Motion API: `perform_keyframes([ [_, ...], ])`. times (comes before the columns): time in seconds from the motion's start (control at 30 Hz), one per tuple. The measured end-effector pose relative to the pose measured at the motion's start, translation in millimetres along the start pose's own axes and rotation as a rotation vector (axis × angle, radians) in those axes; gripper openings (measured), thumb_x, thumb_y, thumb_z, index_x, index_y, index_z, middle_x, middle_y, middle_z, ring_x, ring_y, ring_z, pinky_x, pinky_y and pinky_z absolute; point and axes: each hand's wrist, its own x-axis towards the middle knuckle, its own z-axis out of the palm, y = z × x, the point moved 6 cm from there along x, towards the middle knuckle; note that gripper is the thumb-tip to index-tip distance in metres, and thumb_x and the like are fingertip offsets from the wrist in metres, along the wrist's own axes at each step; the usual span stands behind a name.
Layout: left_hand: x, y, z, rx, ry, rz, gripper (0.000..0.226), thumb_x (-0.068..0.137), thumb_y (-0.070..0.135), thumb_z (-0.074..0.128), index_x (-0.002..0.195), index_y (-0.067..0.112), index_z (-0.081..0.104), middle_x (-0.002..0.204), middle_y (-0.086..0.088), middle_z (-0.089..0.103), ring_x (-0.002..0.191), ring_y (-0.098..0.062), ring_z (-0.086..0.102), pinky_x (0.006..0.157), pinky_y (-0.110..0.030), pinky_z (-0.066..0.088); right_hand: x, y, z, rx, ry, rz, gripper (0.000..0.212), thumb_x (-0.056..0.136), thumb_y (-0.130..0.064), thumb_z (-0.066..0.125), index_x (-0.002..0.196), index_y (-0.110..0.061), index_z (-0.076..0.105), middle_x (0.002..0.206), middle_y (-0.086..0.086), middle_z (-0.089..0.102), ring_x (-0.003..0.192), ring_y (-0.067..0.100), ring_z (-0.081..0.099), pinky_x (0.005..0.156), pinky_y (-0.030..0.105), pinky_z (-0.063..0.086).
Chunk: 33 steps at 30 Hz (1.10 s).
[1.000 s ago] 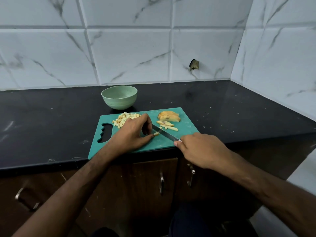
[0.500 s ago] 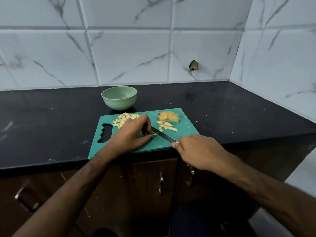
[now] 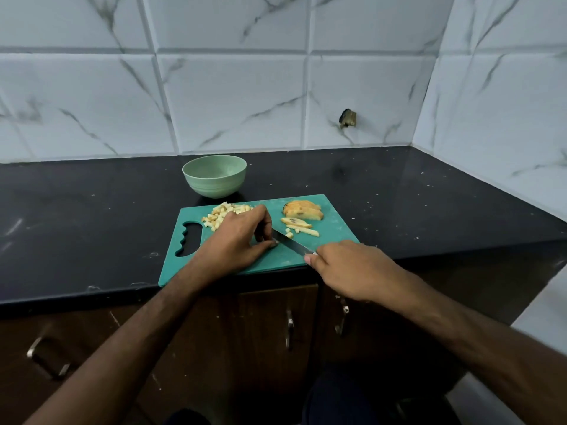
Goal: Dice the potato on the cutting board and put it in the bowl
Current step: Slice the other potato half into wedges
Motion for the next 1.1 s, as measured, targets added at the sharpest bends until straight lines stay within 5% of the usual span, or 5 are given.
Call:
perform_keyframes([
  [0.27, 0.3, -2.8, 2.2, 0.101, 0.012, 0.021, 0.016, 0.098, 0.015, 0.059, 0.11, 0.026, 0.056, 0.105, 0.019, 0.06, 0.098, 0.0, 0.055, 0.092, -0.045, 0.044, 11.6, 53.4, -40.1, 0.509, 0.1, 0.027, 0.045, 0.108, -0.048, 0.037, 0.079, -0.015, 0.049, 0.052, -0.004, 0.051, 0.037, 0.014, 0.043, 0.037, 0.024, 0.039],
  [0.5, 19.8, 12.3, 23.9, 0.415, -0.32, 0.301, 0.047, 0.103, 0.036, 0.028, 0.146, 0.029, 0.047, 0.149, 0.009, 0.045, 0.13, -0.011, 0.042, 0.098, -0.038, 0.036, 44.3, 84.5, -24.6, 1.03, 0.35, -0.036, 0.046, 0.109, -0.045, 0.037, 0.081, -0.009, 0.047, 0.048, 0.002, 0.037, 0.033, 0.014, 0.028, 0.037, 0.022, 0.03],
  [0.77, 27.7, 10.6, 21.8, 0.553, -0.268, 0.406, 0.045, 0.107, 0.036, 0.032, 0.133, 0.018, 0.064, 0.124, -0.001, 0.063, 0.107, -0.021, 0.06, 0.089, -0.042, 0.048, 64.7, 92.6, -12.4, 1.17, 0.415, -0.015, 0.044, 0.109, -0.043, 0.039, 0.082, -0.01, 0.046, 0.049, 0.001, 0.034, 0.035, 0.011, 0.027, 0.034, 0.019, 0.027],
  [0.93, 23.9, -11.7, 5.2, 0.639, -0.106, 0.328, 0.04, 0.102, 0.04, 0.04, 0.11, 0.025, 0.076, 0.1, 0.005, 0.067, 0.094, -0.022, 0.061, 0.081, -0.041, 0.043, 64.2, 92.2, -10.7, 1.18, 0.42, -0.031, 0.044, 0.109, -0.043, 0.039, 0.082, -0.009, 0.046, 0.05, 0.001, 0.035, 0.036, 0.011, 0.028, 0.035, 0.02, 0.028],
  [1.1, 28.6, -16.8, -2.3, 0.637, -0.036, 0.258, 0.032, 0.095, 0.04, 0.045, 0.103, 0.026, 0.073, 0.105, 0.003, 0.063, 0.1, -0.024, 0.059, 0.083, -0.04, 0.035, 65.1, 92.4, -10.6, 1.182, 0.422, -0.036, 0.044, 0.109, -0.042, 0.039, 0.082, -0.009, 0.046, 0.05, 0.001, 0.035, 0.036, 0.011, 0.028, 0.035, 0.02, 0.028],
])
